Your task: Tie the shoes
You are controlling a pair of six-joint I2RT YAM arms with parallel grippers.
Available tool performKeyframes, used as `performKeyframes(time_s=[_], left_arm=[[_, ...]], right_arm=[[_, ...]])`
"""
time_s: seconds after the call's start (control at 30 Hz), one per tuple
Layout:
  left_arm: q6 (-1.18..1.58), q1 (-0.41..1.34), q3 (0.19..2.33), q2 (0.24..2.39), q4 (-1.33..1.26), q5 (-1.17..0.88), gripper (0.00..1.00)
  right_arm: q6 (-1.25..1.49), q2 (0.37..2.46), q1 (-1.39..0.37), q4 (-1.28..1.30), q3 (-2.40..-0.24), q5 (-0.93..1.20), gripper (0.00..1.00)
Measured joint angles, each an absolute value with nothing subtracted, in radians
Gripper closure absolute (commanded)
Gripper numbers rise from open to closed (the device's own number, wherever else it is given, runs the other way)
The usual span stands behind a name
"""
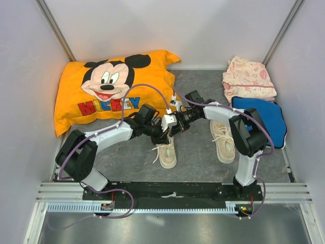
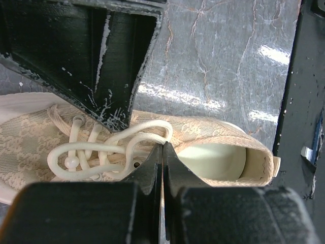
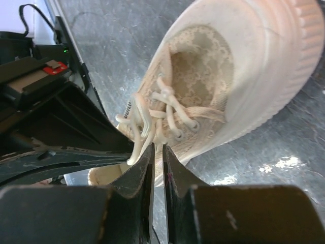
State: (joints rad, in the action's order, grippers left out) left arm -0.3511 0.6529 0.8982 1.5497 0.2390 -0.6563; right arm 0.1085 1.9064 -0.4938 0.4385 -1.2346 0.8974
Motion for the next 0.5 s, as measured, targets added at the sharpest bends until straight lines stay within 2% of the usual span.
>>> performKeyframes(time_s=[0.5], left_arm=[[-0.384, 0.651, 0.944, 1.562, 0.311, -0.662, 0.98]], right_arm=[[0.077, 1.906, -0.486, 0.487, -1.217, 0.962, 0.79]])
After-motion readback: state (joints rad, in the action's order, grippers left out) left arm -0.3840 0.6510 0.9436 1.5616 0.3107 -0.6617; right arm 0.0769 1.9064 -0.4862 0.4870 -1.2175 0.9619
